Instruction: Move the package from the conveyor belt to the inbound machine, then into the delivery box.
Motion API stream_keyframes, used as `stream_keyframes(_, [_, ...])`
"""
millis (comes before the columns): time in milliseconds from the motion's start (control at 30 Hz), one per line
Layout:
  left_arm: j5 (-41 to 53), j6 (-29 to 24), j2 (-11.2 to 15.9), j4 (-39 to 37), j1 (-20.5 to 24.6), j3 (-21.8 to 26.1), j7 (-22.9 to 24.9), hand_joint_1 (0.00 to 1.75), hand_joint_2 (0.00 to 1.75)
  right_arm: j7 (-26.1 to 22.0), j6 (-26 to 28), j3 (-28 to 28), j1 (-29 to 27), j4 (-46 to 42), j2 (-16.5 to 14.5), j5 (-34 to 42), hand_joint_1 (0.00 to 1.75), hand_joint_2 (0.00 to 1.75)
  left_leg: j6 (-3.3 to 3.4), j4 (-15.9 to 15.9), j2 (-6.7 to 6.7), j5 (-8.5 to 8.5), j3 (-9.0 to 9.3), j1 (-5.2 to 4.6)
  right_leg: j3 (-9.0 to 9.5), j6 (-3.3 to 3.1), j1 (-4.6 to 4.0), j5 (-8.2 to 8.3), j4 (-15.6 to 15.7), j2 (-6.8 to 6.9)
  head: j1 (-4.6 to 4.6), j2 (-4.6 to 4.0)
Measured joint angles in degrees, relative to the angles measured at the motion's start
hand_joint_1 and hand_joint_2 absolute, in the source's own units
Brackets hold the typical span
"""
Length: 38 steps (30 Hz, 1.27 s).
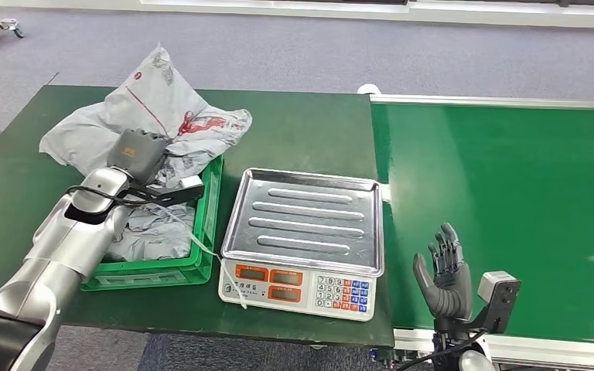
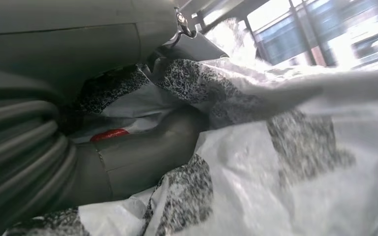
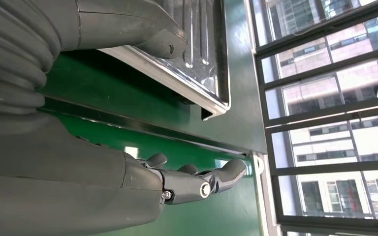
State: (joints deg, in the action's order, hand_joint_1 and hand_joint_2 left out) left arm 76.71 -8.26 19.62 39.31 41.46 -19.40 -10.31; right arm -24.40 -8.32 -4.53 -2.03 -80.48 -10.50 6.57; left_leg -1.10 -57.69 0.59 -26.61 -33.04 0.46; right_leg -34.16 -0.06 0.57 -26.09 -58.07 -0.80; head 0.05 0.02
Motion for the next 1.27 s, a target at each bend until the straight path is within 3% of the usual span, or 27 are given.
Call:
stream_keyframes(67, [0.7, 0.2, 0.3, -0.4, -0.7, 1.9, 0.4, 0.25, 1.75, 0.1, 0.1, -0.3, -0.2, -0.4, -0.2, 0.0, 0.00, 1.75, 0.00, 0.0, -0.01, 0.00, 0.01, 0.01, -0.01, -0.01, 0.00, 0.00, 0.0, 0.00, -0.01, 0.00])
stream_keyframes(100, [1.0, 0.3, 0.4, -0.5, -1.2, 2.8, 0.6, 0.00, 1.75, 0.1, 0.2, -0.3, -0.3, -0.6, -0.3, 0.0, 0.00, 1.75, -0.01, 0.0, -0.01, 0.00, 0.01, 0.01, -0.02, -0.01, -0.01, 0.00, 0.0, -0.01, -0.01, 0.00])
stream_keyframes(567, [3.3, 0.1, 0.0, -0.1, -3.5, 7.9, 2.3, 0.00, 1.75, 0.2, 0.5, -0.5, -1.0, -1.5, -1.1, -0.2, 0.00, 1.75, -0.01, 0.0, -0.04, 0.01, 0.01, 0.02, -0.03, -0.04, -0.03, 0.02, 0.0, -0.03, -0.01, 0.00])
stream_keyframes(733, [1.0, 0.4, -1.1, 2.9, -5.6, 10.2, -1.1, 0.00, 1.75, 0.5, 0.5, -0.6, -1.0, -1.7, -1.3, -0.5, 0.00, 1.75, -0.01, 0.0, -0.04, 0.00, 0.01, 0.01, -0.04, -0.04, -0.03, 0.02, 0.0, -0.03, -0.01, 0.00])
stream_keyframes(1033, [-13.0, 5.9, -5.3, 15.3, -12.4, 13.4, -7.9, 0.00, 1.75, 0.7, 0.0, -1.3, -0.9, -1.7, -1.4, -1.3, 0.00, 1.75, 0.00, 0.0, -0.01, -0.01, -0.06, -0.01, -0.06, -0.03, 0.00, 0.02, 0.0, -0.01, -0.01, 0.00])
stream_keyframes(1167, [-30.0, 13.8, -7.5, 20.9, -14.8, 13.6, -13.9, 0.00, 1.75, 0.8, -0.1, -1.5, -0.9, -1.7, -1.5, -1.4, 0.00, 1.75, 0.00, 0.0, 0.01, -0.01, -0.07, -0.02, -0.05, -0.03, 0.01, 0.02, 0.0, 0.00, -0.01, 0.00])
stream_keyframes(1267, [-38.6, 17.2, -9.3, 24.7, -16.5, 13.5, -14.7, 0.00, 1.75, 0.8, -0.1, -1.5, -0.7, -1.7, -1.5, -1.6, 0.00, 1.75, 0.00, 0.0, 0.01, -0.01, -0.08, -0.03, -0.06, -0.03, 0.01, 0.02, 0.0, 0.00, 0.00, 0.00])
